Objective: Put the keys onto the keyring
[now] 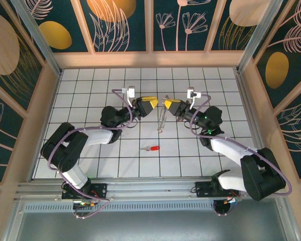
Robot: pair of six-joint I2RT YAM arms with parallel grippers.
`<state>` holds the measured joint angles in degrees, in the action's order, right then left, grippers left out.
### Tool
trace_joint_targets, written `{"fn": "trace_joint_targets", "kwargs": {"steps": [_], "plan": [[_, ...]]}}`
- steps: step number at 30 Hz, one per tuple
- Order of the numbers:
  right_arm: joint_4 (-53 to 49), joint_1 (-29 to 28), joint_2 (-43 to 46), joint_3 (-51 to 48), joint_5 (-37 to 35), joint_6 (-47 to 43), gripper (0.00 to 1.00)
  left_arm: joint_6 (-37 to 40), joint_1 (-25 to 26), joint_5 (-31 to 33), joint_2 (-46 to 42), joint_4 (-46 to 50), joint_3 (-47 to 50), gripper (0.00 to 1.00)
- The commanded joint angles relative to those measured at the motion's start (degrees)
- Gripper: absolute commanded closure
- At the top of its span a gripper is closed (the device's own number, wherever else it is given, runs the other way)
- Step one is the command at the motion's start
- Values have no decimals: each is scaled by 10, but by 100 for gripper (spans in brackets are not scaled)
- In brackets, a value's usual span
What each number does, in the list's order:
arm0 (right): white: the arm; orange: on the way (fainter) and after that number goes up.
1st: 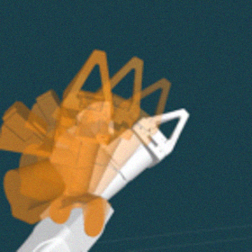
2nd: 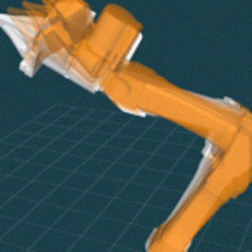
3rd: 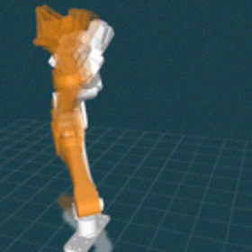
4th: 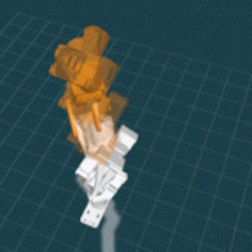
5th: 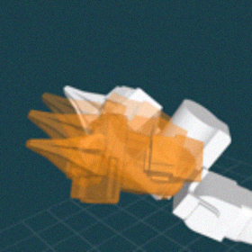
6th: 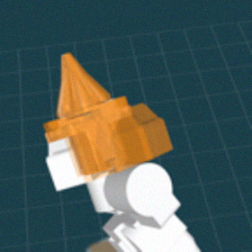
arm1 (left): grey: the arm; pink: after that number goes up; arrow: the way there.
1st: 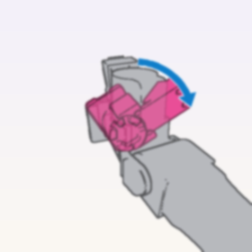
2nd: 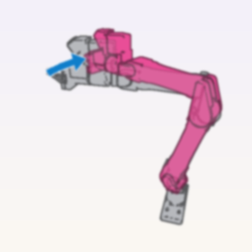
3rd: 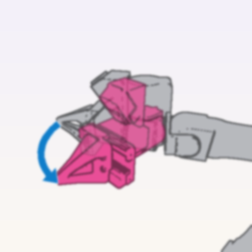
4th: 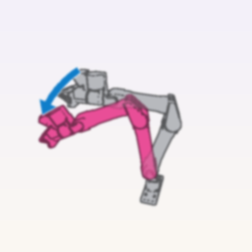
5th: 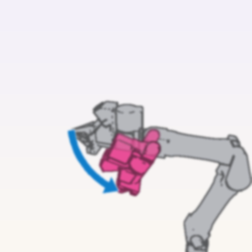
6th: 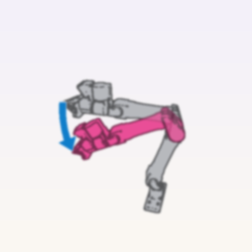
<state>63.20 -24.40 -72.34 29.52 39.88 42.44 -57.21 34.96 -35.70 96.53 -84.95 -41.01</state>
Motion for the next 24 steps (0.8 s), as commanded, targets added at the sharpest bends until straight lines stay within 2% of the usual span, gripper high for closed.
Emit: {"fn": "trace_joint_targets", "kwargs": {"steps": [1, 9, 24], "plan": [[47, -10, -10, 13, -10, 11, 100, -20, 10, 4, 13, -56, -4, 66], [48, -15, -19, 17, -14, 9, 100, -22, 13, 3, 30, -62, -12, 69], [45, -16, -23, 19, -13, 8, 100, -18, 19, 8, 44, -52, -21, 69]]}}
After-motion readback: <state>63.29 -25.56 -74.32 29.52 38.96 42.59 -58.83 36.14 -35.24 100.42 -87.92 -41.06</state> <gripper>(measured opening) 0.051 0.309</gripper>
